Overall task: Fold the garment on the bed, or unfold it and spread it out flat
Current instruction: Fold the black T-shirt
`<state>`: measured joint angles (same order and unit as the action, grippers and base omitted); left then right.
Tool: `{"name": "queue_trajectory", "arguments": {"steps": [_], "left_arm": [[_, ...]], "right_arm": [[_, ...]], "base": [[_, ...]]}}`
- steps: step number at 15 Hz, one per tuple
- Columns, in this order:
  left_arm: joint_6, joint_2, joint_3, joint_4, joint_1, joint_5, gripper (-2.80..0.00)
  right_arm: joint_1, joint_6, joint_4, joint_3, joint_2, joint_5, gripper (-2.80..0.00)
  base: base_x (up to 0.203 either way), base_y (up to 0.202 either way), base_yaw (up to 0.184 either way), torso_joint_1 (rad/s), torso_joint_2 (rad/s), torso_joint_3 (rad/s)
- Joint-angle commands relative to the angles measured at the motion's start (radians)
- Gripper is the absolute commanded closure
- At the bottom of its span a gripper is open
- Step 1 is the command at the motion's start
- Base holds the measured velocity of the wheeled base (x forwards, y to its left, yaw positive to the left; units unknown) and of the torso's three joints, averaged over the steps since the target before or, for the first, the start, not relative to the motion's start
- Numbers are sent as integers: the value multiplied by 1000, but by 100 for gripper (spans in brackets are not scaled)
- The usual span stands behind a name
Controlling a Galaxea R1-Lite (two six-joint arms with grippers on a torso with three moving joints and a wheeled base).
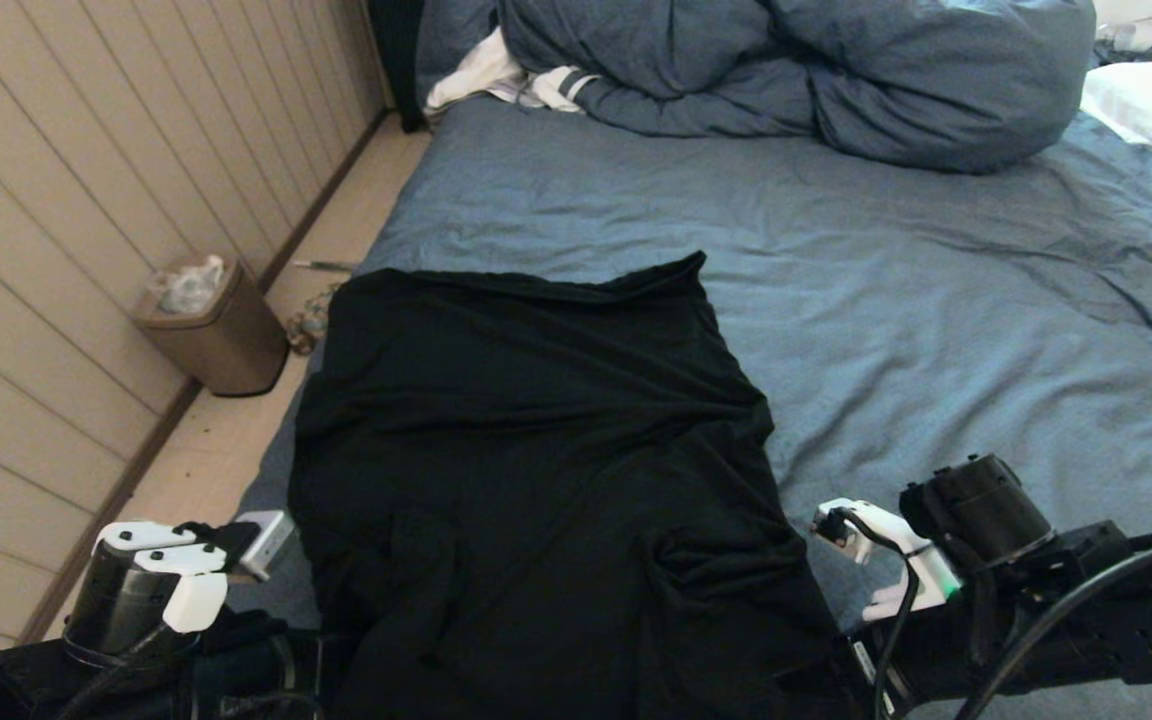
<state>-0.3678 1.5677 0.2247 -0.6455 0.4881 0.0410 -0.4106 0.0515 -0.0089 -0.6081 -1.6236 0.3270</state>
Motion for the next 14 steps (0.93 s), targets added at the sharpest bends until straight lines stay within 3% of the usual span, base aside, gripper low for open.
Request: {"name": "queue_trajectory", "arguments": {"steps": [1,5,9,14], "left_arm": [[-2,-15,-3,-2,0,0,0],[-3,-143,11,114,15,3,0],[-7,-289,122,401,33,30,0],[-11,-303,98,476,99,51,0]], "right_arm": [[0,4,1,5,4,9,0],[0,23,3,36,54,63,0],[9,38,8,56,121,64,0],[16,33,53,125,192,59,0]], "base": [[0,0,0,0,0,0],[0,0,0,0,0,0],[0,0,0,0,0,0],[0,0,0,0,0,0]]}}
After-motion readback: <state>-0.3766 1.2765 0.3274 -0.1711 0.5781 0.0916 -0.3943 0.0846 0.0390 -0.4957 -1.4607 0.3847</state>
